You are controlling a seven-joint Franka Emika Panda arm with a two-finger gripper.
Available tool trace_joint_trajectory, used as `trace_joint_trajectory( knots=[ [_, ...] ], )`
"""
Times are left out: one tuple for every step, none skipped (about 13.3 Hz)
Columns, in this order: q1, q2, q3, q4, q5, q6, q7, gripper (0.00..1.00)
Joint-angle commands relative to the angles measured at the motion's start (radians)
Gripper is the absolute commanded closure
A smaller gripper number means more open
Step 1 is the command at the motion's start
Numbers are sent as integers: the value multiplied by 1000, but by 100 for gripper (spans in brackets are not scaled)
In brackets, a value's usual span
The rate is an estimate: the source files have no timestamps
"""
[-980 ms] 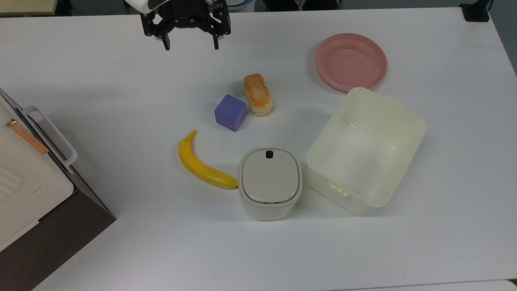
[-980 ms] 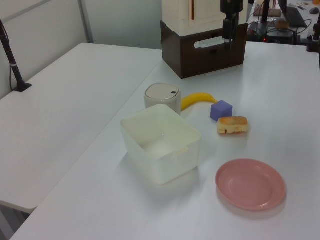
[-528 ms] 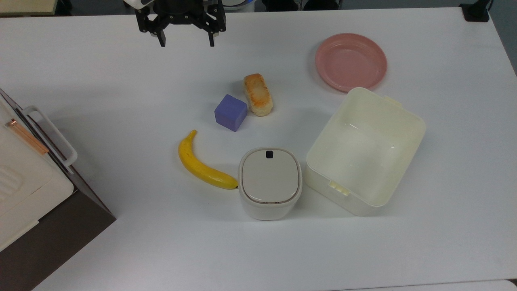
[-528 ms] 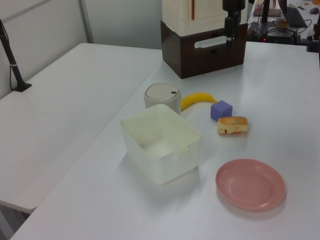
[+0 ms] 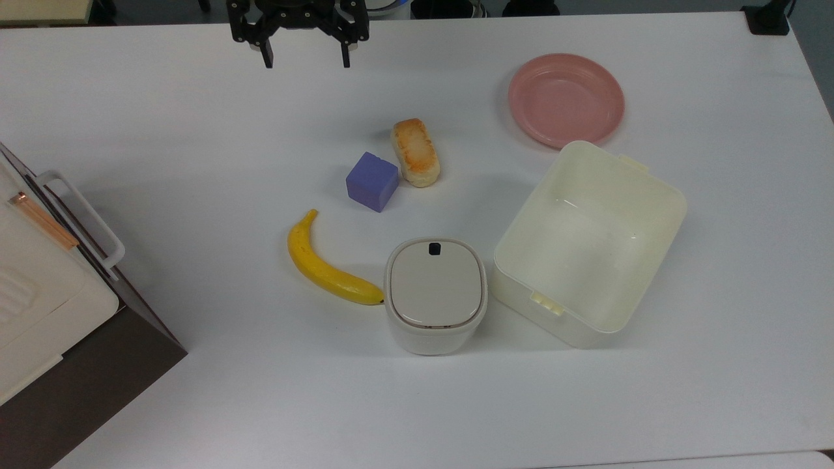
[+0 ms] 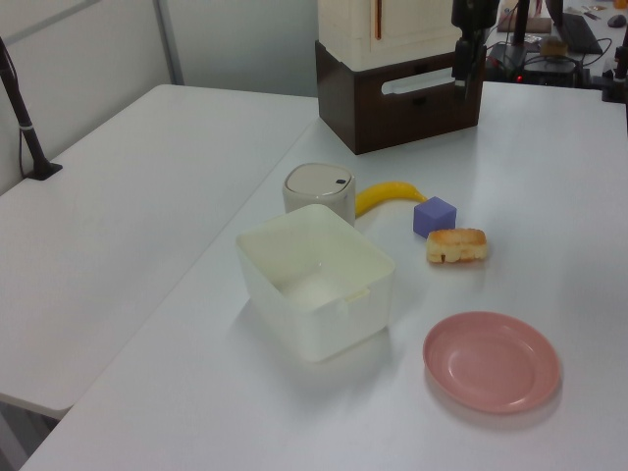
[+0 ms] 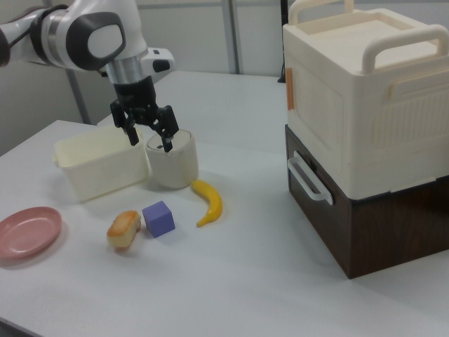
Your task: Close the trash can
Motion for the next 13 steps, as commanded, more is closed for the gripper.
trace_joint_trajectory(
  knots=[
    [20, -40, -4, -71, -8, 24, 9, 0],
    [20, -32, -4, -67, -8, 22, 9, 0],
    [19, -26, -4, -65, -8, 21, 9, 0],
    [17, -25, -4, -64, -8, 21, 9, 0],
    [17, -25, -4, -64, -8, 19, 9, 0],
    [16, -23, -4, -61, -8, 13, 9, 0],
    [13, -19, -4, -44, -8, -1, 8, 0],
    [11, -17, -4, -38, -8, -7, 8, 0],
    [8, -18, -4, -36, -8, -8, 8, 0],
    [6, -18, -4, -34, -8, -8, 9, 0],
    [5, -18, -5, -34, -8, -8, 9, 0],
    [6, -18, -4, -34, -8, -8, 11, 0],
    [11, -18, -4, -34, -7, -8, 14, 0]
  ],
)
